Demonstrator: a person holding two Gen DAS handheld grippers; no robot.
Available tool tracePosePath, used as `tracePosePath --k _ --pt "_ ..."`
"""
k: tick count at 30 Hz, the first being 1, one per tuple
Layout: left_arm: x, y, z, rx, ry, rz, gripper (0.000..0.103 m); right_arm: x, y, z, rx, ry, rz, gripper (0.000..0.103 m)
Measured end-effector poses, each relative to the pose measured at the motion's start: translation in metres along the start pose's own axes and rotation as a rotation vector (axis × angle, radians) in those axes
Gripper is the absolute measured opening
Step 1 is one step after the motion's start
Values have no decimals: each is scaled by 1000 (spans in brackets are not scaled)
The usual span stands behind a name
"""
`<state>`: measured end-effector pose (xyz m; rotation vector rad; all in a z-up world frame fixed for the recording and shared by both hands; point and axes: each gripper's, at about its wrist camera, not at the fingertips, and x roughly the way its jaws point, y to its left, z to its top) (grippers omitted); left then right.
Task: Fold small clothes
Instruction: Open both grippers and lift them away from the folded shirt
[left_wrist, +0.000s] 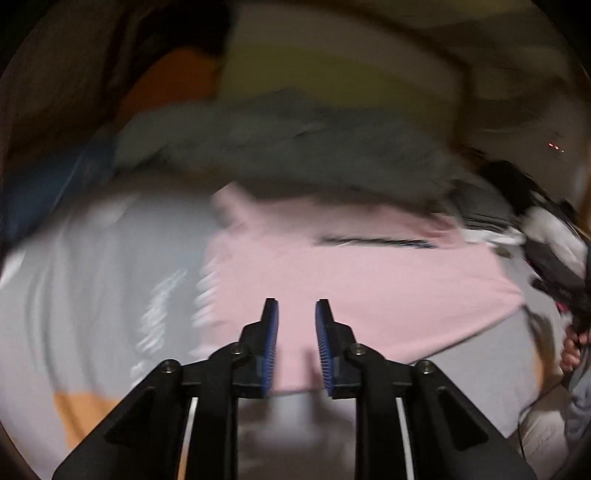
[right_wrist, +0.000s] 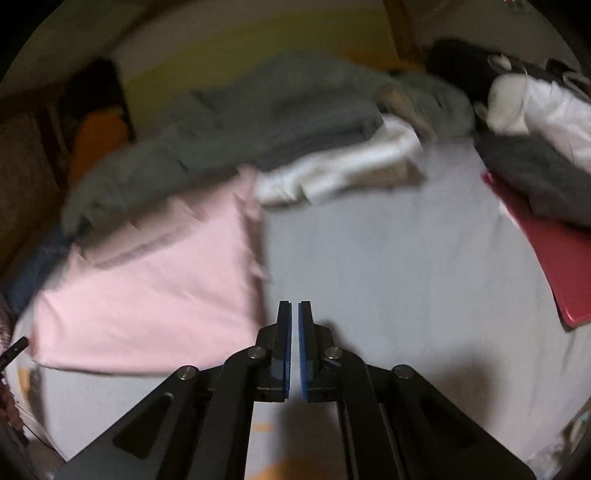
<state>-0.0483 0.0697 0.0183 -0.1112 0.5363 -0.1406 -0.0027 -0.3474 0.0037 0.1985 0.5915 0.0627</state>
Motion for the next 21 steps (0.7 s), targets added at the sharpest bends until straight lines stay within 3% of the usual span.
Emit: tracePosePath --k 2,5,8,10,14,21 --pt "12 -30 3 63 13 -31 20 1 36 -1 -95 -5 38 5" --pt "39 -61 4 73 60 -99 20 19 88 -9 -169 54 125 17" --pt "54 -82 -4 83 83 -124 20 41 127 -16 -202 124 202 17" --pt "63 -90 -14 94 114 -123 20 51 143 -23 -232 124 209 17" --pt "70 -91 -42 92 184 -128 21 70 150 -43 -258 206 215 17" --pt "51 -94 -56 137 153 -111 27 47 138 -68 -265 195 224 17"
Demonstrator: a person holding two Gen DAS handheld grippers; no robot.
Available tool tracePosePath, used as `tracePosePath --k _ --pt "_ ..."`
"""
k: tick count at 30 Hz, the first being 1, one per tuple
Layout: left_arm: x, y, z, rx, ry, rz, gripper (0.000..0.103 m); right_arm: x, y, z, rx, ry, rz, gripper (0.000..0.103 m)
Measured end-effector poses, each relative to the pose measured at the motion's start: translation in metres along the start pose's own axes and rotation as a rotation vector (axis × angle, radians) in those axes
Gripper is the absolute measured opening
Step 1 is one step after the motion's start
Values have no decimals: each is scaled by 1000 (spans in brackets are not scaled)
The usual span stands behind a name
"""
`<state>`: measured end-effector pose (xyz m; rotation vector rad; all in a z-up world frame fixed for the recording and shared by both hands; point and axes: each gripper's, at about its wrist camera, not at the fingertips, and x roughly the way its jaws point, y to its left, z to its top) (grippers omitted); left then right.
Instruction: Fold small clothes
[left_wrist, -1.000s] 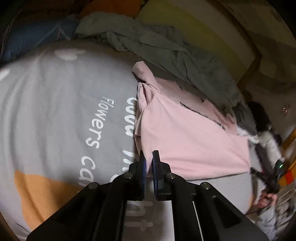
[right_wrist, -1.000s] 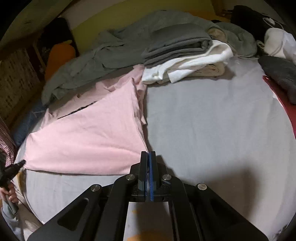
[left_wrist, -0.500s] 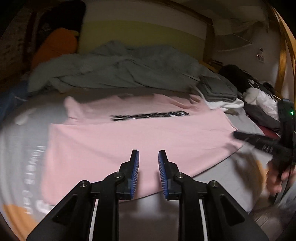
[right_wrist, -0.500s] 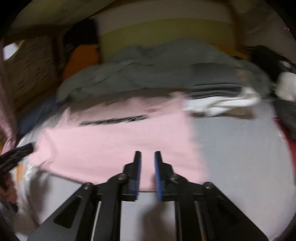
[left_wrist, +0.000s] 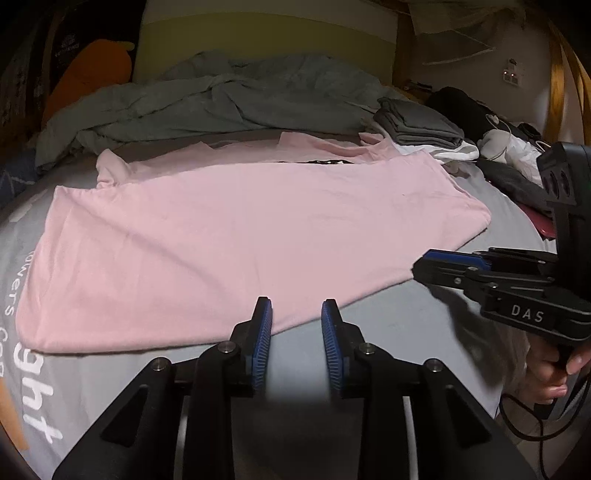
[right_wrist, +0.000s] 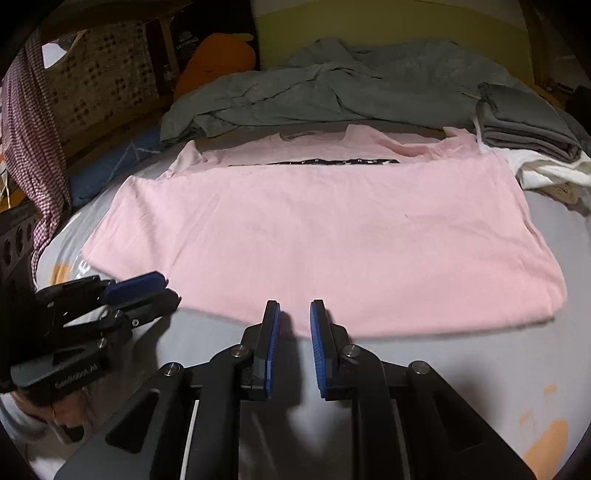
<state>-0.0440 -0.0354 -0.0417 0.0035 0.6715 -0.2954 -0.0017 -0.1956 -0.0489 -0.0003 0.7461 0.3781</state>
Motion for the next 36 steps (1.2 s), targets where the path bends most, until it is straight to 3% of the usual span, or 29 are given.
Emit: tracePosePath --k 3,6,9,12,14,18,24,32,36 --pt "-5 -3 8 0 -46 1 27 -9 3 0 -3 -49 -20 17" --pt "-7 -3 22 3 -89 5 35 -17 13 13 -62 -116 -30 20" --pt "1 0 26 -18 -76 -6 36 -8 19 18 -81 -106 -42 35" --pt "16 -1 14 -15 -20 7 36 5 19 7 -78 -42 -40 35" --pt "17 -7 6 20 -41 39 37 5 18 0 -83 -44 -51 36" --pt "10 -16 3 69 -85 90 47 -2 26 -5 -108 -77 -72 60" --pt "0 -22 11 68 -183 108 49 -7 26 4 -101 -150 -168 61" --pt "21 -23 5 74 -88 114 51 3 18 -1 -101 -95 -176 62" --pt "14 -13 4 63 -99 229 51 0 13 -3 -104 -118 -290 63"
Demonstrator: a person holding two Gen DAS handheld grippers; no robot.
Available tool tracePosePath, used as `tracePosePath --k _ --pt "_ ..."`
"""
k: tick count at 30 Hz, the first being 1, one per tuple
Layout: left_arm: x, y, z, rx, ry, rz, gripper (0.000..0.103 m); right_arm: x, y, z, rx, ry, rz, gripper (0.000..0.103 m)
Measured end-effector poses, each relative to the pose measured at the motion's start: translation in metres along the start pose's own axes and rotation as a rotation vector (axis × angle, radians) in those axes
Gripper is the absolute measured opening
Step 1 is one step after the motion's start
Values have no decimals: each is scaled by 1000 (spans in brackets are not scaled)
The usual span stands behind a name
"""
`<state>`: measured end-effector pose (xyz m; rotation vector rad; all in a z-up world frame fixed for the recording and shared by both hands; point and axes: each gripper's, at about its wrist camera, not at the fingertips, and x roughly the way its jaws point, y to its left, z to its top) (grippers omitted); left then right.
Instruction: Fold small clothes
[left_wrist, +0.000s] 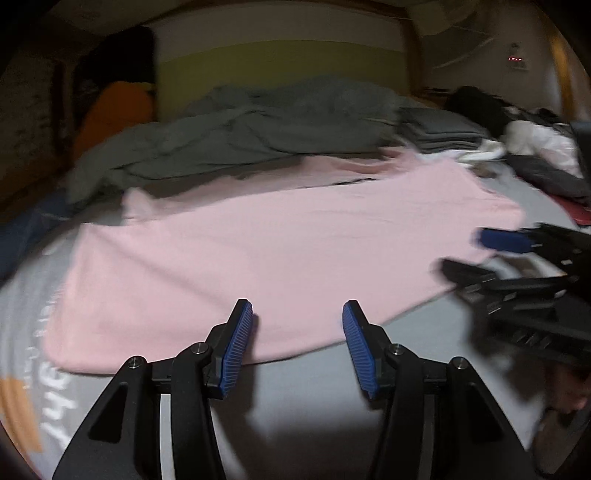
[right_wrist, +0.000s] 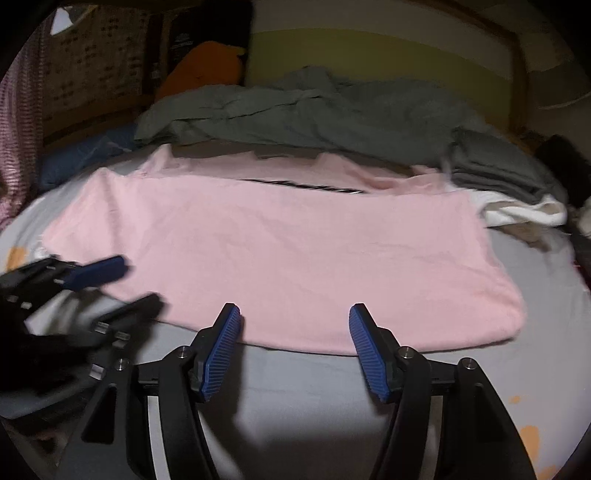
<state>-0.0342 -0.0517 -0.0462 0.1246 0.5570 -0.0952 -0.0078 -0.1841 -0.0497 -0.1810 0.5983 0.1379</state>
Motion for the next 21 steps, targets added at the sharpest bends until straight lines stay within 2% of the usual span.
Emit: tracePosePath --k 2,5,7,9,10,12,14,16,19,21 --pt "2 17 -2 -39 19 35 51 3 -12 -2 15 17 -52 66" --pt "1 50 -6 -126 36 112 51 2 -41 -2 116 36 -108 66" --pt "-2 70 -9 -168 38 188 51 3 -64 -3 179 51 -179 66" --pt "-5 90 -13 -212 45 256 51 5 -85 -6 241 69 -204 66" --pt "-5 98 -15 -235 50 274 51 4 -94 -7 270 74 -208 66" --pt "-8 112 -17 -289 56 286 49 2 -107 -8 297 81 -274 66" --pt "-11 116 -17 -319 54 275 44 -1 -121 -9 341 81 -274 66" --pt "-18 118 -11 -344 25 250 44 -7 -133 -5 400 62 -209 66" --pt "-28 118 14 -349 -46 130 43 -24 -129 16 372 -36 -106 66" --pt "-16 113 39 -299 -11 7 42 -24 -115 40 288 -59 12 66"
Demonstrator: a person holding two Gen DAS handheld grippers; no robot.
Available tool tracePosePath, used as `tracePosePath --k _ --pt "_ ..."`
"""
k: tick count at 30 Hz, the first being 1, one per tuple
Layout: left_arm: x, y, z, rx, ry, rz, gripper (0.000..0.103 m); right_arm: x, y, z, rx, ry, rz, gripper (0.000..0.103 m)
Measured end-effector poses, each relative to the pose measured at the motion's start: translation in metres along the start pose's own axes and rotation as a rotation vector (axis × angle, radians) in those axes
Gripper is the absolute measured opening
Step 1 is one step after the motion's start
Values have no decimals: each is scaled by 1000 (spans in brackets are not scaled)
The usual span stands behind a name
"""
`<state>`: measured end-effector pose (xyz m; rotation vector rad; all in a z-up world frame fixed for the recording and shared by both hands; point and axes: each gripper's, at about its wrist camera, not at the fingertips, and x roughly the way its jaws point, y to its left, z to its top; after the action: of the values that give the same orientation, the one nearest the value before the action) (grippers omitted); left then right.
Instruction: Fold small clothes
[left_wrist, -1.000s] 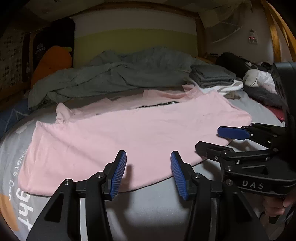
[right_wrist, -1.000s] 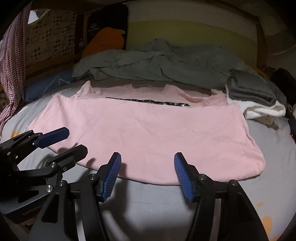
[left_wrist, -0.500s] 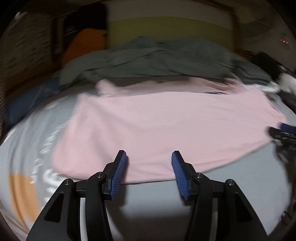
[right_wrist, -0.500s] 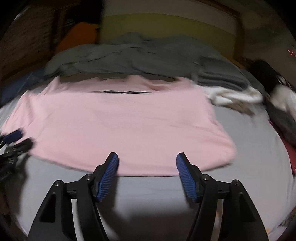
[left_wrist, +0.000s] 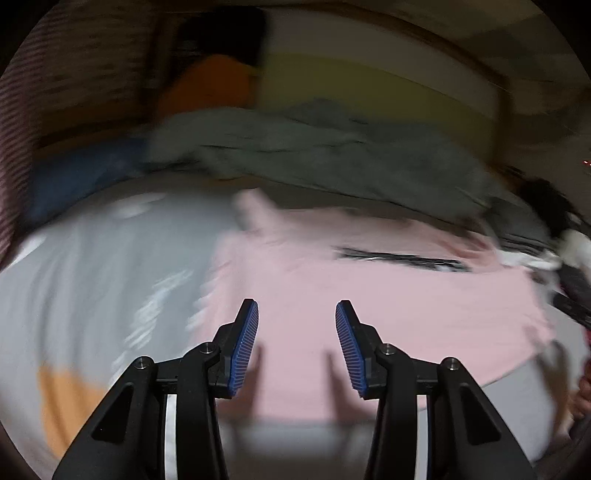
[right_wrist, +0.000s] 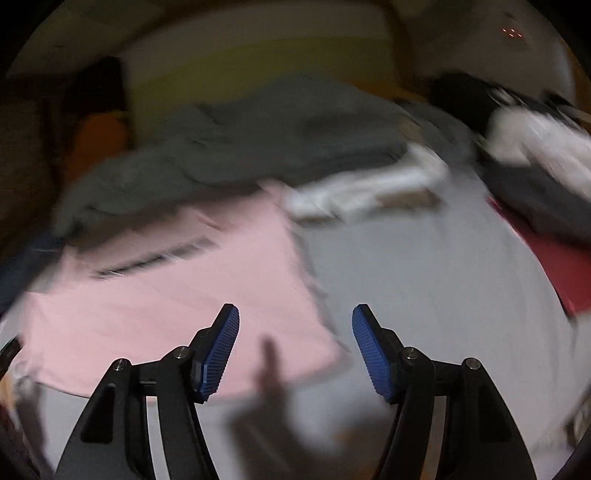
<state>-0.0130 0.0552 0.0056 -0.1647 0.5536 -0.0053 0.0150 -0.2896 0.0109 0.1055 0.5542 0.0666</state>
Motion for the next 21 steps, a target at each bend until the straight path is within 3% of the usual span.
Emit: tracePosePath --k 3,5,8,15,18,21 --pt "37 -24 26 85 125 -107 42 18 46 25 -132 41 115 66" --pt "58 -40 37 154 120 -107 42 41 75 38 -183 70 184 66" --pt "93 -59 46 238 152 -97 43 87 107 44 -214 158 199 66" --pt "148 -64 33 198 284 -122 43 155 128 29 -224 279 128 66" --pt "150 -53 35 156 301 -91 42 162 117 28 -176 303 114 66" --pt "145 -41 37 133 282 -53 39 166 101 31 -167 306 43 64"
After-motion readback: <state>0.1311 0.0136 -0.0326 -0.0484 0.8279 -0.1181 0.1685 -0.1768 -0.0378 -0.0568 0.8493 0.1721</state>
